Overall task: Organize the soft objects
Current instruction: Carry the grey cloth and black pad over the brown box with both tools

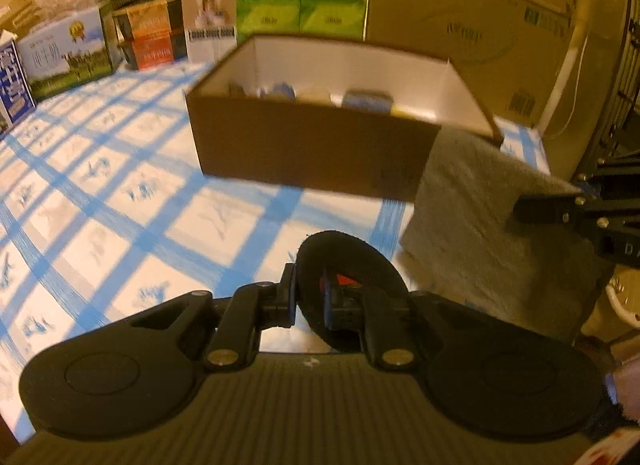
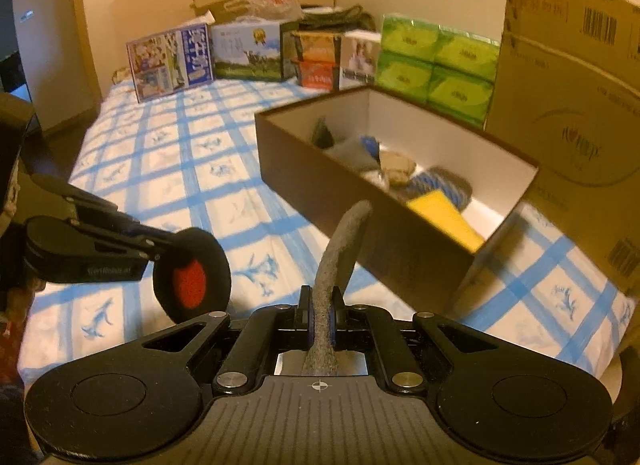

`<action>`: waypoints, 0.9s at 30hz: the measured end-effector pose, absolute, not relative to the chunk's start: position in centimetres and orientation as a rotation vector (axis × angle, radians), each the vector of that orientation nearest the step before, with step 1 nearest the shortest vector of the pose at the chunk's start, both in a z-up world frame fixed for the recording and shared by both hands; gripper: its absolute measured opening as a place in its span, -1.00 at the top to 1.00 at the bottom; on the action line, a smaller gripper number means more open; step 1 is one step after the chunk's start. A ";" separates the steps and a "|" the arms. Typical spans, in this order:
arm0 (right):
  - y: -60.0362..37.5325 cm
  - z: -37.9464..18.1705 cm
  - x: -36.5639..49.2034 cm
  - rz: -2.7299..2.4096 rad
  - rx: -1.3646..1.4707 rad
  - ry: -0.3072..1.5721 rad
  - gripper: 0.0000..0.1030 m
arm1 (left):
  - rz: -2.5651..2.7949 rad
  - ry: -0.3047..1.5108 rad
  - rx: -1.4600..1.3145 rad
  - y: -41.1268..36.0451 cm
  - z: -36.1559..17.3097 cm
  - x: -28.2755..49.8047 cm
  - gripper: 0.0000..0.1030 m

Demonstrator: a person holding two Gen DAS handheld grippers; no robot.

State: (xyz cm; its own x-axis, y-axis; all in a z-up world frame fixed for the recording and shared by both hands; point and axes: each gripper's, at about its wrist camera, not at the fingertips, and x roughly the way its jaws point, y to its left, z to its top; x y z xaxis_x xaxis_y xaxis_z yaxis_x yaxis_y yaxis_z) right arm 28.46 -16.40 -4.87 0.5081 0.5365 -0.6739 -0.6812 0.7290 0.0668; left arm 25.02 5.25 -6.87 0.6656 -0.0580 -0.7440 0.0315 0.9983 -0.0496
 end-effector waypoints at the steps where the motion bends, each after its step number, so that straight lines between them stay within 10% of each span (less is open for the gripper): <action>1: -16.4 -4.3 28.4 0.745 -0.215 0.717 0.87 | -0.049 0.827 -0.033 5.4 -6.3 25.1 0.78; 27: -16.1 6.1 38.2 0.708 -0.199 0.463 0.88 | -0.056 0.674 -0.027 6.0 3.4 37.6 0.78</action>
State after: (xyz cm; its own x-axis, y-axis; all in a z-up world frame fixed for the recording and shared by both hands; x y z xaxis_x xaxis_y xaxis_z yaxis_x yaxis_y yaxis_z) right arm 38.20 -16.14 6.07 0.6642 0.5789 -0.4729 -0.6655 0.7461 -0.0214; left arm 37.57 6.04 3.42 0.7797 -0.0602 -0.6233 0.0428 0.9982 -0.0428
